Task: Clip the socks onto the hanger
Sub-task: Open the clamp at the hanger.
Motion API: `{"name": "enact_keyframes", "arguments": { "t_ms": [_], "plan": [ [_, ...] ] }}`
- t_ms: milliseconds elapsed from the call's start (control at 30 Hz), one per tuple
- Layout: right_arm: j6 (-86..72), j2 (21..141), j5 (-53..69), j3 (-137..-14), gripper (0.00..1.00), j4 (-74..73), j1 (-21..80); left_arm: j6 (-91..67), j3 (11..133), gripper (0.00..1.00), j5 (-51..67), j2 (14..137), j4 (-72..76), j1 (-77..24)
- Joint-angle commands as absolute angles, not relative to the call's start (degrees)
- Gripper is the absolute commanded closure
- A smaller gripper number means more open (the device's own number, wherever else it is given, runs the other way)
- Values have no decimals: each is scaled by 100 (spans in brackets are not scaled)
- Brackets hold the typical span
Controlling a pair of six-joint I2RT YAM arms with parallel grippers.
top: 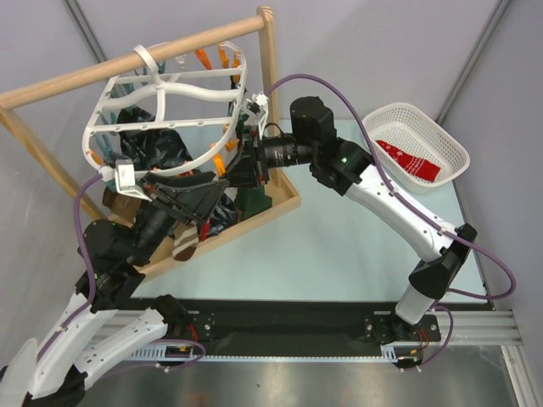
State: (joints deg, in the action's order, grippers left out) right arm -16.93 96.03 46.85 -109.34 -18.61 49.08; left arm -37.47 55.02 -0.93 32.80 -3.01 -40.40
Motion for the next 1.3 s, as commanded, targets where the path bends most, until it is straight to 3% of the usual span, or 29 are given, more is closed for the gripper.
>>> {"name": "enact_keyframes", "arguments": {
  "t_ms": [0,200,300,367,500,600,767,933,1067,1267],
  "plan": [
    [-1828,9562,4975,-11268,100,-1749,4948,-4060,5370,19,-597,3489,333,-4043],
    [-1846,9580,4966,-11329,100,-1705,5018,-4245,5476,23,-764,3779,298,-4043],
    [-1854,9598,4966,-11364,100,-1705,5019,-4263,5370,33,-738,3779,517,-4043],
    [-1863,9589,4983,-11364,100,-1696,5019,-4280,5239,33,-738,3700,676,-4052],
    [-1951,9589,5027,-11338,100,-1582,5027,-4263,5212,31,-922,3709,660,-4052],
    [-1995,9624,5010,-11329,100,-1556,5036,-4289,5247,19,-1010,3779,563,-4043],
    [-2127,9642,5062,-11285,100,-1389,5045,-4351,5195,10,-1107,3893,474,-4043],
    [-2153,9615,4984,-11215,100,-1354,5001,-4333,5290,10,-1160,3824,265,-4052],
    [-2241,9554,4975,-11171,100,-1257,4904,-4465,5423,15,-1353,3683,-439,-4052],
    [-2338,9589,4975,-11171,100,-1230,4895,-4535,5159,21,-1301,3472,-177,-4043]
  ]
}}
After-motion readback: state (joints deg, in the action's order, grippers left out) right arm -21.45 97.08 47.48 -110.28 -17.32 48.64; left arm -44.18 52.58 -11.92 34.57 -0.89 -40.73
